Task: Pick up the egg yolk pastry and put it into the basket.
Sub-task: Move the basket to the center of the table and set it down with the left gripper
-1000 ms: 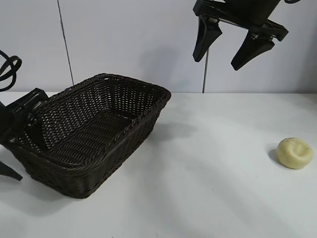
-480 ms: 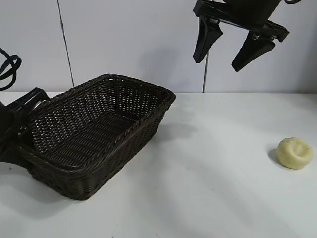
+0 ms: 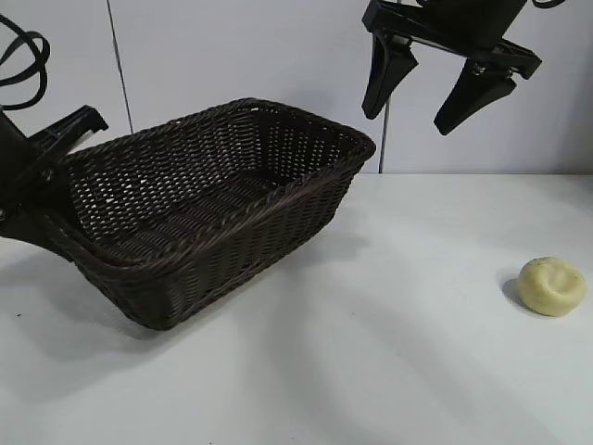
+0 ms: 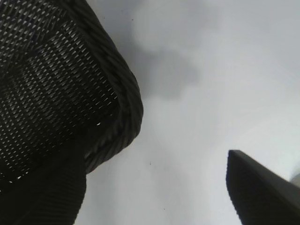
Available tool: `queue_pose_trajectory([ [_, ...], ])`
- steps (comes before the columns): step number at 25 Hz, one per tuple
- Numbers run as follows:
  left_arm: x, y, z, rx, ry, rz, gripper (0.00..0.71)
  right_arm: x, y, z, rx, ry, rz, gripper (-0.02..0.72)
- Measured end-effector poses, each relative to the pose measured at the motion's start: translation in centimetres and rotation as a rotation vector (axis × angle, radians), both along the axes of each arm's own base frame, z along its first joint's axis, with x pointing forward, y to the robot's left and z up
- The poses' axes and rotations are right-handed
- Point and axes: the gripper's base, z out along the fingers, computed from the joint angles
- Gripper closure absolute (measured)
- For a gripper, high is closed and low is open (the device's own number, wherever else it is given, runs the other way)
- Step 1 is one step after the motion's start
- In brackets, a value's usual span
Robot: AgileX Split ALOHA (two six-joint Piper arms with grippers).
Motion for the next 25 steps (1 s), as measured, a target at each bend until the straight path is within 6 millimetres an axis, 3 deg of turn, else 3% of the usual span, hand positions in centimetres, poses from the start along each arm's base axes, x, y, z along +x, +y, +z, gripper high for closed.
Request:
queue_pose_trajectory([
  [7, 3.5, -0.9, 0.4, 0.043, -0.007, -0.284, 0.604, 0.0, 0.0, 0.0, 0.000, 0.002, 0.001, 0.113],
  [13, 4.7, -2.6, 0.4, 0.132, -0.038, -0.489, 0.604, 0.0, 0.0, 0.0, -0.001, 0.003, 0.001, 0.113],
  [25, 7.2, -4.0, -3.8, 0.107, 0.016, -0.500, 0.604, 0.0, 0.0, 0.0, 0.003, 0.004, 0.000, 0.113],
])
